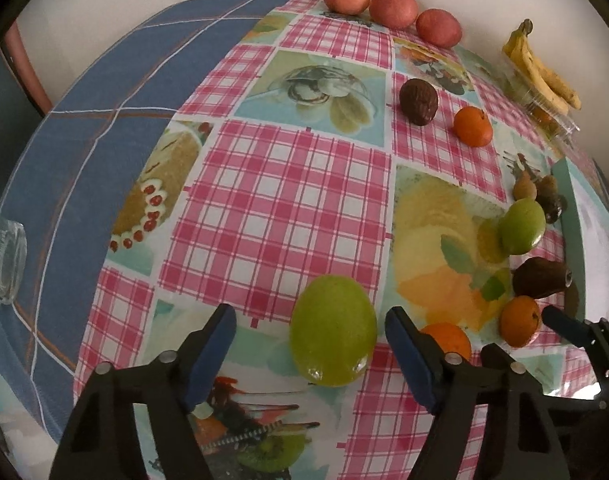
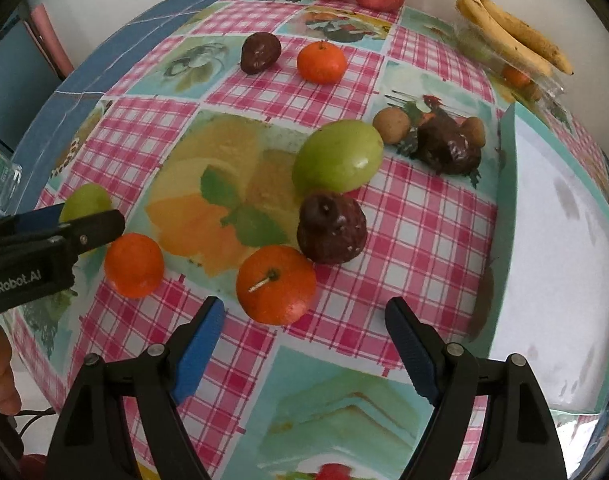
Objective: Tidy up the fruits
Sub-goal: 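Grasp the green pear with the left tool while the right tool grasps a tangerine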
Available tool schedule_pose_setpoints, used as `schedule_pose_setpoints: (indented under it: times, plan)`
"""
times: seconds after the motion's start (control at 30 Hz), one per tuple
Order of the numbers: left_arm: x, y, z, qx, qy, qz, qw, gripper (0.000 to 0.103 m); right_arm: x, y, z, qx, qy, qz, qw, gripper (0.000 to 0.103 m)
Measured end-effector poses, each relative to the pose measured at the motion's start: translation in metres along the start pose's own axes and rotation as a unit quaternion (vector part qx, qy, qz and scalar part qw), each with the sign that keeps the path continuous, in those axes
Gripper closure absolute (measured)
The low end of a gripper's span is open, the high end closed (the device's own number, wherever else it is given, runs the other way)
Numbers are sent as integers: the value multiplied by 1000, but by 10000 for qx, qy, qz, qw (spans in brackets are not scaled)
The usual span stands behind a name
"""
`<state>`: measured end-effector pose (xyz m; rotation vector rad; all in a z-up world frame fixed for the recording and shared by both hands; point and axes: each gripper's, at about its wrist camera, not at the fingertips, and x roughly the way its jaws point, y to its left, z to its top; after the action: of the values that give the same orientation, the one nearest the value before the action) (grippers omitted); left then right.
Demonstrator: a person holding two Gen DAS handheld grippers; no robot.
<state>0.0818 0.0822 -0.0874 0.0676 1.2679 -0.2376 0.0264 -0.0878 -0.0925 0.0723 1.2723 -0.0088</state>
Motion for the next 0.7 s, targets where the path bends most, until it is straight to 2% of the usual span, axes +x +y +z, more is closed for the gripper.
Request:
schedule_pose_setpoints:
  times: [0.13, 0.2, 0.27, 0.33, 0.4, 0.47, 0.6, 0.7]
  plan:
    - [1, -1, 1, 3, -22, 118, 9999, 36, 2, 5, 3, -22, -113, 40, 9999, 20]
    - [-1, 0, 0, -6, -37, 66, 10000, 46, 1, 8, 5, -79, -176, 51, 9998, 29]
    - [-2, 1, 1, -53, -34, -62, 10000, 61, 0, 14, 7, -128, -222, 57, 9997, 37]
    - [-2, 2, 2, -160, -18, -120, 9998, 61, -2, 18, 7, -165, -245, 65, 9995, 46]
    - [-2, 3, 2, -229, 1, -131, 9997, 61, -1, 17, 8, -157, -264, 86, 9995, 59]
    - [-3, 4, 1, -316, 43, -131, 9994, 61, -2, 15, 9, -110, -281, 167, 9994, 65]
    - [-9, 6, -1, -491, 72, -156, 9986, 61, -9, 11, 8, -49, -346, 262, 9990, 66]
    - [-22, 7, -2, -572, -50, -193, 9982, 61, -20, 6, 4, 56, -420, 403, 9983, 66]
